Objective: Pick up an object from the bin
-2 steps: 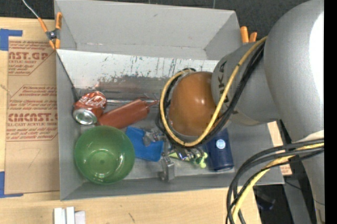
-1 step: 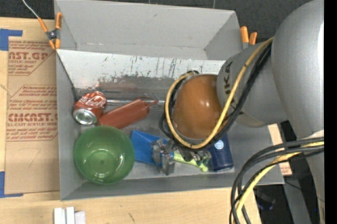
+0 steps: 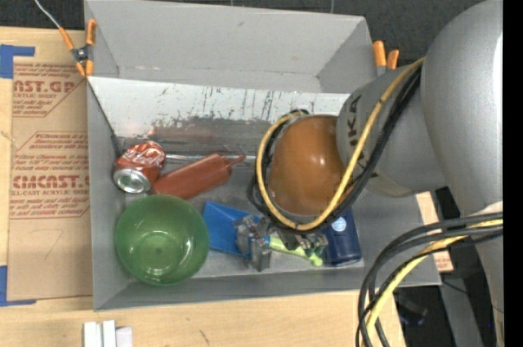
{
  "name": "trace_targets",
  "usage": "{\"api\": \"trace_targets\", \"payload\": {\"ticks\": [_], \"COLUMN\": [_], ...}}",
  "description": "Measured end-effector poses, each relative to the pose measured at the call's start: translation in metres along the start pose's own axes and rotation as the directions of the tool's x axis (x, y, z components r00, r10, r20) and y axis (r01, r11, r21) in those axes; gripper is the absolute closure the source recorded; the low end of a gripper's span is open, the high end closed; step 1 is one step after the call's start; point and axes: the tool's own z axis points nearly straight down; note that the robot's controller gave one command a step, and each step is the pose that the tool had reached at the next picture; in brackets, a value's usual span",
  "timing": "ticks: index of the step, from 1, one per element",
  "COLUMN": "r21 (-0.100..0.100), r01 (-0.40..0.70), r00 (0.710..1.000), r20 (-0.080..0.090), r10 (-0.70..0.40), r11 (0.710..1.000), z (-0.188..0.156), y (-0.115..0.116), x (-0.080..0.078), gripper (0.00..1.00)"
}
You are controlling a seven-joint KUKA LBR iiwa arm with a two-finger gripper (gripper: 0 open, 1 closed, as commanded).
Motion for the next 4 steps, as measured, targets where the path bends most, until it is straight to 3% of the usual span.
{"api": "trace_targets", "payload": {"ticks": [2, 3, 4], "r21": [0.000, 0.000, -0.001], "r01": [0.002, 0.107, 0.081], "r00": [1.000, 0.994, 0.997], "r20": [0.001, 0.001, 0.000], "r10": [-0.002, -0.107, -0.081], "r11": [1.000, 0.994, 0.997], "z": [-0.018, -0.032, -0.031], "y": [0.013, 0.005, 0.006], "x": [-0.001, 0.001, 0.001], "gripper": [1.00, 1.00, 1.00]}}
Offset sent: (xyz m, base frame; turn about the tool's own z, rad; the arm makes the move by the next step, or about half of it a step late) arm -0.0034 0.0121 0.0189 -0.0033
